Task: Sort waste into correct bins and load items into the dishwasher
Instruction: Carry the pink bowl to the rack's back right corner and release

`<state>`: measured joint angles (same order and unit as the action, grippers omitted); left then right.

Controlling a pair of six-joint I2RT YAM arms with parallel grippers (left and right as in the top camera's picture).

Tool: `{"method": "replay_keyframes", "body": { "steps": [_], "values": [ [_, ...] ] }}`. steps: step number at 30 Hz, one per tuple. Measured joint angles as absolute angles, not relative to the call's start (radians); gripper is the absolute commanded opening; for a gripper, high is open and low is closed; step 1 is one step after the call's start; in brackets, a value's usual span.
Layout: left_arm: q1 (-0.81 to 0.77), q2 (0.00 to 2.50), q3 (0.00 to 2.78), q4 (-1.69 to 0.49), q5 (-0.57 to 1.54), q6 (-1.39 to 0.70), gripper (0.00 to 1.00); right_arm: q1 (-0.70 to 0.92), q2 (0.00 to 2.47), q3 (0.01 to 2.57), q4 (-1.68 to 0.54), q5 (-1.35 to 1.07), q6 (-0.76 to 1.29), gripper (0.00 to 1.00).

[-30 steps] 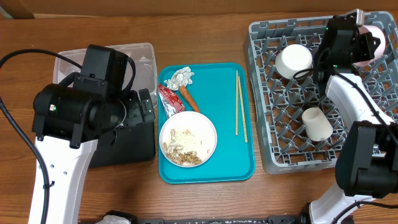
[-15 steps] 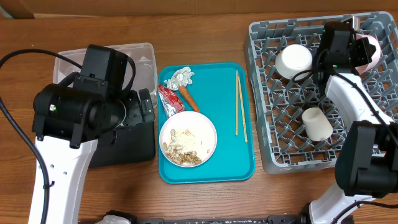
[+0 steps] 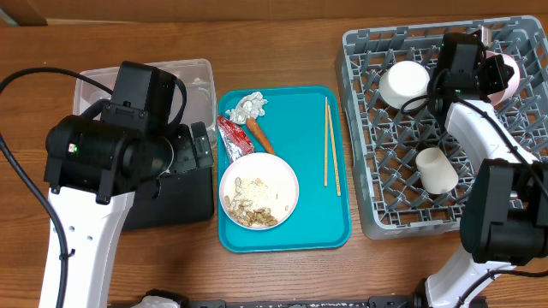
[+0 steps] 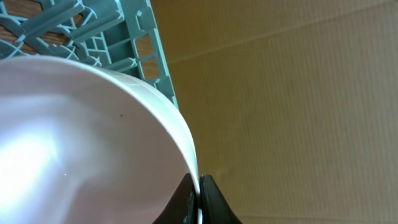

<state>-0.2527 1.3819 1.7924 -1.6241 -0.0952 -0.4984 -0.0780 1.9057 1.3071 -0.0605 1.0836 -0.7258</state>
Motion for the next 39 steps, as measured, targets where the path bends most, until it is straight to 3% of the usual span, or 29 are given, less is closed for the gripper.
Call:
{"method": "replay_keyframes", "body": {
  "steps": [8, 17, 27, 39],
  "values": [
    [-0.253, 1.382, 1.792, -1.624, -0.095, -0.498, 1.00, -0.044, 1.906, 1.307, -0.056, 1.117, -0.741, 0.04],
    [-0.253, 1.382, 1.792, -1.624, -0.095, -0.498, 1.00, -0.043, 1.922, 1.309, 0.244, 1.159, -0.891, 0.04],
    [-0.253, 1.382, 1.792, -1.624, -0.095, -0.499, 1.00, -0.056, 1.926, 1.309, 0.073, 1.145, -0.879, 0.04],
    [-0.253, 1.382, 1.792, -1.624, -0.095, -0.498, 1.00, -0.056, 1.956, 1.310, 0.051, 1.165, -0.858, 0.04]
  ]
}}
